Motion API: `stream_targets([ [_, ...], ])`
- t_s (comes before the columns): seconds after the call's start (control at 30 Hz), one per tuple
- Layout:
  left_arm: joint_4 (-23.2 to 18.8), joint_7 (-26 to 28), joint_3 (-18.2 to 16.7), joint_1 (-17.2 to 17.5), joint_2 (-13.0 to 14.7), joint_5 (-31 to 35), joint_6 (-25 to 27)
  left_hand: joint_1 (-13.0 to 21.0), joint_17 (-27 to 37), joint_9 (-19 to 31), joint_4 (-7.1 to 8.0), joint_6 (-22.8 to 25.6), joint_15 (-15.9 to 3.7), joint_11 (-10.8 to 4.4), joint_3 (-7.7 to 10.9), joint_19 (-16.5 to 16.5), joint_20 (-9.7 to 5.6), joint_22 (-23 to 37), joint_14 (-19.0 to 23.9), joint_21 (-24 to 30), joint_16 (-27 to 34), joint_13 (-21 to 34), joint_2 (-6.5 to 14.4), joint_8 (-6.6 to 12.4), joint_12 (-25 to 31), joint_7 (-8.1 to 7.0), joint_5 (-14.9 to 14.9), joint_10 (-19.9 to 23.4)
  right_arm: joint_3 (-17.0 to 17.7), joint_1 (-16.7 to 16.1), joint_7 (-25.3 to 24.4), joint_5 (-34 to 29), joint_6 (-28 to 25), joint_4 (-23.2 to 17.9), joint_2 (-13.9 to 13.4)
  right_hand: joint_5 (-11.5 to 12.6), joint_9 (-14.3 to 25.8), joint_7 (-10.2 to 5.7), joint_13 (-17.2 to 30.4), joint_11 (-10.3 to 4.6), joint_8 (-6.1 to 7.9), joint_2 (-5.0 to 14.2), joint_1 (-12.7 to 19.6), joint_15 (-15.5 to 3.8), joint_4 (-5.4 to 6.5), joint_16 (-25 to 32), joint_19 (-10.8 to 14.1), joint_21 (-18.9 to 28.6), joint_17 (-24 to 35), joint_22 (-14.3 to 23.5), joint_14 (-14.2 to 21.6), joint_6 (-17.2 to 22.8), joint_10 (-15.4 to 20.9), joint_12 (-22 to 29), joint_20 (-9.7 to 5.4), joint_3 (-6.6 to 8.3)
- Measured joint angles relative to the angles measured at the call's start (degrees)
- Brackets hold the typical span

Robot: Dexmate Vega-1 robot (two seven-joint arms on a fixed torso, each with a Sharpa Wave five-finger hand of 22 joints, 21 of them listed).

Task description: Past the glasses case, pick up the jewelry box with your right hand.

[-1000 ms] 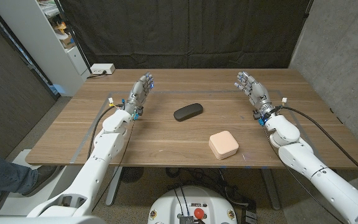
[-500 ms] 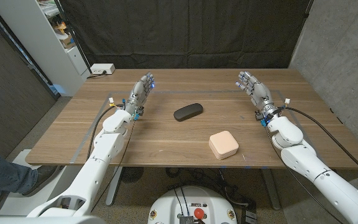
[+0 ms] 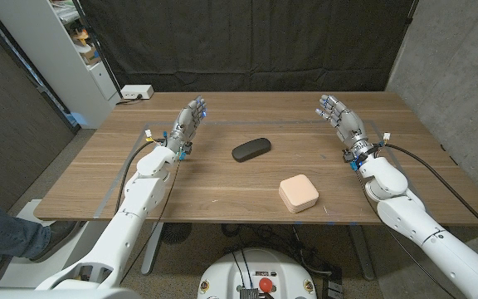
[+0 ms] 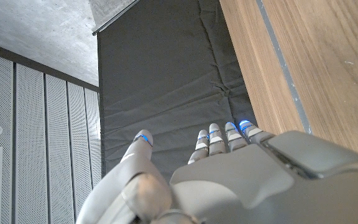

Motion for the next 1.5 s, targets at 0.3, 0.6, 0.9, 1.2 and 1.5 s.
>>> stream_targets([
  [0.3,-0.27,0.14,0.13,0.08,0.03,-0.07,0.21,0.0,0.0,0.0,0.0,0.0,0.0,0.0,0.0,0.0,0.0,0.0,0.0,0.0,0.0,0.0,0.0,0.0,0.0,0.0,0.0,0.0,0.4,-0.93,0.5,0.06,0.93,-0.86,-0.36,0.0,0.0,0.0,0.0,-0.2,0.0,0.0,0.0,-0.32,0.0,0.23,0.0,0.0,0.0,0.0,0.32,0.0,0.2,0.0,0.0,0.0],
  [0.6,-0.32,0.15,0.4,0.07,0.02,-0.09,0.21,0.0,0.0,0.0,0.0,0.0,0.0,0.0,0.0,0.0,0.0,0.0,0.0,0.0,0.0,0.0,0.0,0.0,0.0,0.0,0.0,0.0,0.84,-1.9,1.47,0.49,2.26,-1.71,-0.7,0.0,0.0,0.01,0.0,-0.2,0.0,0.0,0.0,-0.32,0.0,0.23,0.0,0.0,0.0,0.0,0.32,-0.01,0.2,0.0,0.0,0.0],
  [0.9,-0.32,0.02,0.45,0.03,0.01,-0.19,0.21,0.04,0.0,0.0,-0.23,0.0,0.3,0.0,0.24,0.0,0.0,0.0,-0.3,0.0,0.0,0.0,0.04,0.0,0.0,0.0,0.0,0.0,1.15,-2.95,2.18,0.52,3.28,-2.62,-1.13,0.0,0.0,0.01,0.0,-0.2,0.0,0.0,0.0,-0.31,0.0,0.23,0.0,0.0,0.0,0.0,0.31,-0.01,0.2,0.0,0.0,0.0],
  [1.2,-0.36,-0.09,0.53,0.02,0.09,-0.2,0.48,0.23,0.0,0.0,-0.23,0.0,0.3,0.0,0.24,-0.22,0.22,0.0,-0.3,0.0,0.0,0.0,0.23,0.0,0.0,0.0,0.0,0.0,1.19,-3.62,2.87,0.5,4.5,-3.1,-1.1,0.0,0.0,-0.3,0.0,-0.2,0.0,0.0,0.0,-0.31,0.0,0.23,0.0,0.0,0.0,0.0,0.31,0.3,0.2,0.45,0.0,0.0],
  [1.5,-0.77,-0.76,0.57,0.01,0.27,-0.63,0.84,0.23,0.0,0.0,-0.41,0.0,0.3,0.0,0.05,-0.22,0.22,0.0,-0.3,0.0,0.0,0.0,0.22,0.0,0.0,0.0,0.0,0.0,1.25,-4.16,3.68,1.03,5.22,-3.54,-1.01,0.0,0.0,-0.3,0.0,-0.2,0.0,0.0,0.0,-0.31,0.0,0.23,0.0,0.0,0.0,0.0,0.31,0.3,0.2,0.45,0.0,0.0],
])
